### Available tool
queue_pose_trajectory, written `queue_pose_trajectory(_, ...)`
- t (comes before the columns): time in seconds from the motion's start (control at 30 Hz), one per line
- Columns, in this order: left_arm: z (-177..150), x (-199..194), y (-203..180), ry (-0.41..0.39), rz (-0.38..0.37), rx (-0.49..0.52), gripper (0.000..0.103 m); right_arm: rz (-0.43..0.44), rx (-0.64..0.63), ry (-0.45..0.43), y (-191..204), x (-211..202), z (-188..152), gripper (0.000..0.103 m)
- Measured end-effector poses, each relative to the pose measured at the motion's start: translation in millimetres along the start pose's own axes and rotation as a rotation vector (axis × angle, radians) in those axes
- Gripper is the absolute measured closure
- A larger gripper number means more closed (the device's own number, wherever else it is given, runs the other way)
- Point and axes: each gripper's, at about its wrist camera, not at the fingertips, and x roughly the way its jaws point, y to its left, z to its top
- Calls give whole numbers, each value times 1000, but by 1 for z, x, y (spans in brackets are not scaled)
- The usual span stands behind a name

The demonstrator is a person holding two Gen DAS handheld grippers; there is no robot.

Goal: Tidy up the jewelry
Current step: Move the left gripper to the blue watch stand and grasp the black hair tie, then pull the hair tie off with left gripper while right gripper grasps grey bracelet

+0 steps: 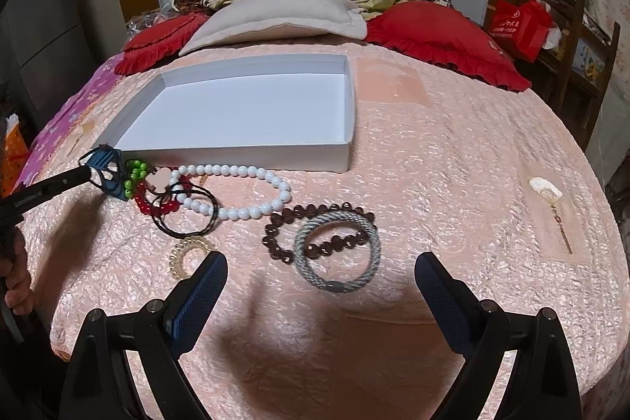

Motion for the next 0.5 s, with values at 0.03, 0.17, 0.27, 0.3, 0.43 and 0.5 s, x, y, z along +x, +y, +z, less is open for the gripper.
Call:
queue_pose_trajectory(0.03,-1,-3,-1,-5,-6,1,101,-2,6,3,-3,0,-1,8)
queue_pose_trajectory(0.17,-4,-15,-6,-32,-44,3,101,-16,18,25,-16,1,-6,8)
queue_pose_trajectory(0.27,-3,-22,-13,-54,-98,21,101,-34,33,43,-28,3,-11,8)
queue_pose_trajectory(0.3,-2,-24,-16,-59,-115,31,101,-43,42,47,-33,4,-13,8)
queue_pose_trajectory(0.43,-1,-32,-29,-85,-163,71,101,-62,71,47,-43,2,-15,8)
queue_pose_trajectory(0.5,-2,-34,-31,-85,-174,75,101,-68,70,48,-44,2,-15,8)
